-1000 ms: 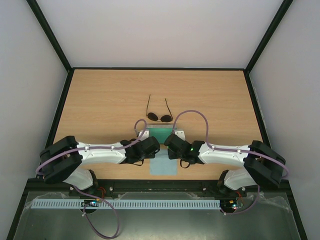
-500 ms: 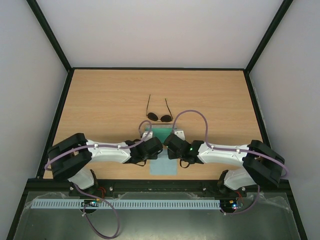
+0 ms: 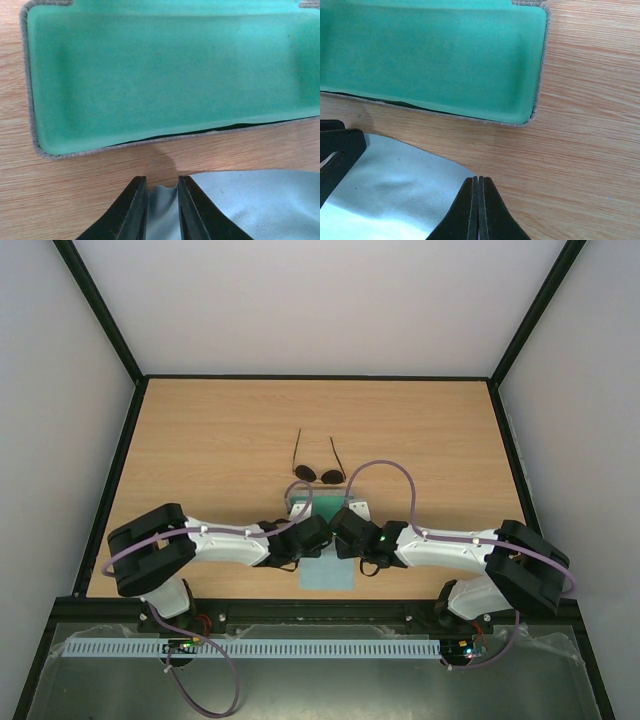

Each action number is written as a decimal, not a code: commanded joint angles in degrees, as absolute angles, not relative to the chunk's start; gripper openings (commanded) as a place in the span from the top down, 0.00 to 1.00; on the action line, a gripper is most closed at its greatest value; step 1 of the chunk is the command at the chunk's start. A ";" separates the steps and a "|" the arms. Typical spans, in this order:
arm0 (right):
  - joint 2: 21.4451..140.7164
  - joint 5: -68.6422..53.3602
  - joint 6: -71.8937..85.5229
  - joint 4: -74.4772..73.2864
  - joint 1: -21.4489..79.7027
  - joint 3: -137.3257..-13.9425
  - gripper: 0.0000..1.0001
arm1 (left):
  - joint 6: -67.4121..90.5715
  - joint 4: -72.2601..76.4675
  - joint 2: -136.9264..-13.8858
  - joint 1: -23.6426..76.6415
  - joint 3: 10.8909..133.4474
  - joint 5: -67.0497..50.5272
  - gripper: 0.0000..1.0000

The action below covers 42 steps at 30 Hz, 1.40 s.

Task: Organize the sunglasses
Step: Fold the glasses cleaning cloth at the center of the board.

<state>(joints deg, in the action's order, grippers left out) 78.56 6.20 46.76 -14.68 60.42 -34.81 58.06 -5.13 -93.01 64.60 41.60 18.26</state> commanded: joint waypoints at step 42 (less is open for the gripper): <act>76.47 3.67 43.48 -13.13 59.54 -35.93 0.99 | 53.89 -12.79 -80.36 63.01 38.84 18.36 0.97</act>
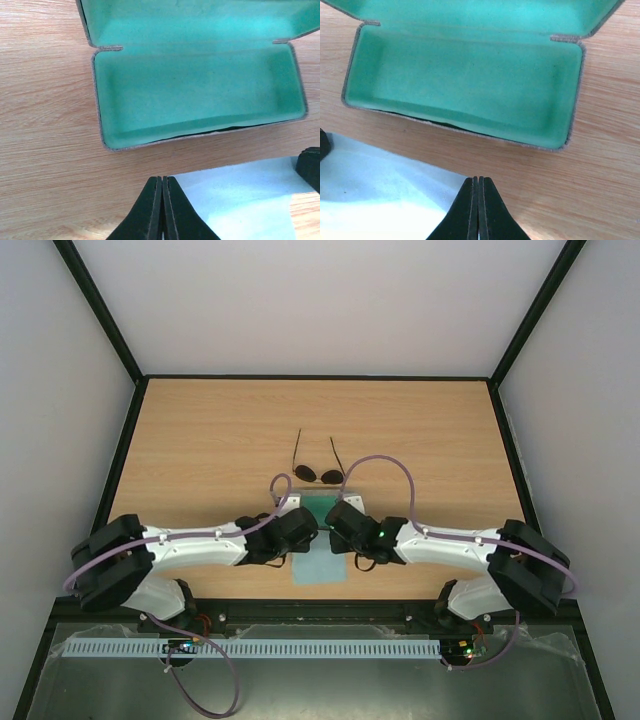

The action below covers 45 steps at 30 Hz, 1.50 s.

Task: Organize the sunglasses
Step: Fold the glasses cleaning cloth at the center of the board.

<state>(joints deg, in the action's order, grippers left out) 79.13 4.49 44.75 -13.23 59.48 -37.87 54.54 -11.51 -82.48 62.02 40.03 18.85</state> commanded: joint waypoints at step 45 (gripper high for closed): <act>67.31 4.56 53.38 -13.34 74.43 -28.34 0.99 | 70.90 -18.94 -75.47 81.38 34.01 21.98 0.97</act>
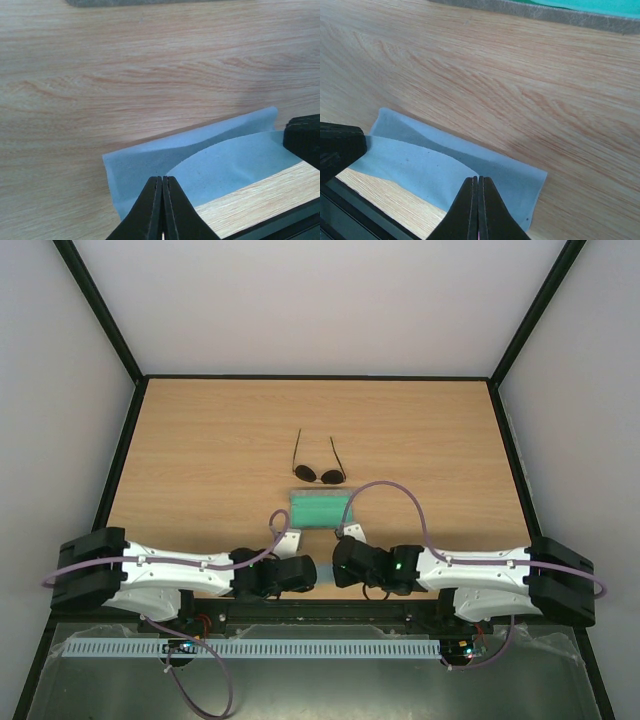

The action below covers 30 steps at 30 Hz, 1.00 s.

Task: Organize the sunglasses
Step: Fold the glasses cleaning cloth at the center of the board.

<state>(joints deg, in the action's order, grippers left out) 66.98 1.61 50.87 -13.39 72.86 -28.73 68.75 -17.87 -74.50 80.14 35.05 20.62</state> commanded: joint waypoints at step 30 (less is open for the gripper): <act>59.79 5.62 55.46 -17.13 75.05 -25.68 0.99 | 73.42 -21.00 -74.51 83.41 35.32 22.58 0.97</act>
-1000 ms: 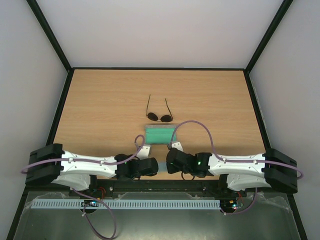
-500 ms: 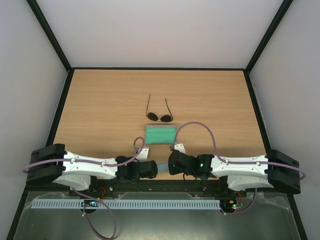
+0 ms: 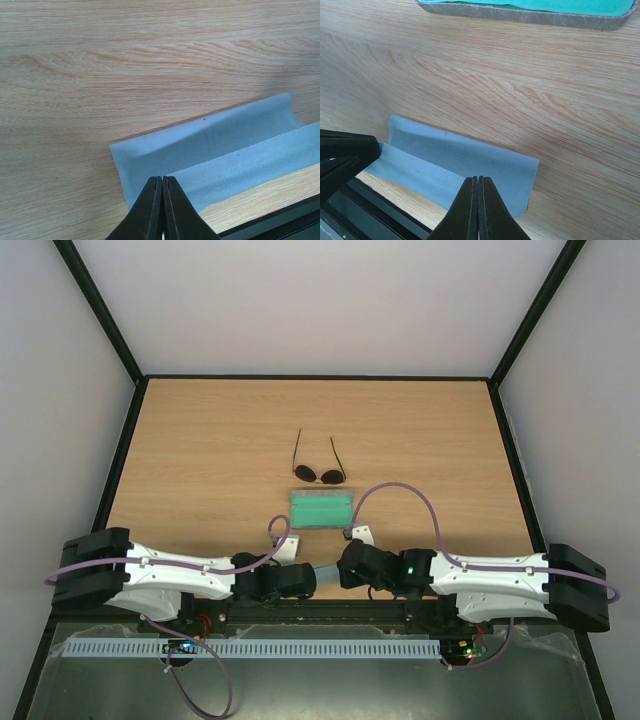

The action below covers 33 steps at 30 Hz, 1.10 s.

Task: Organize the sunglasses
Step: Fold the glasses cleaning cloth at the center of the board.

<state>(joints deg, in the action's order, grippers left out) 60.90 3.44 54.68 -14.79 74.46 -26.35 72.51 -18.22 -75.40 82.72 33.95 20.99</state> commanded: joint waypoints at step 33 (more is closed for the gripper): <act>58.51 6.89 57.55 -18.19 78.15 -26.08 0.99 | 74.96 -22.65 -74.63 85.25 36.60 23.20 0.97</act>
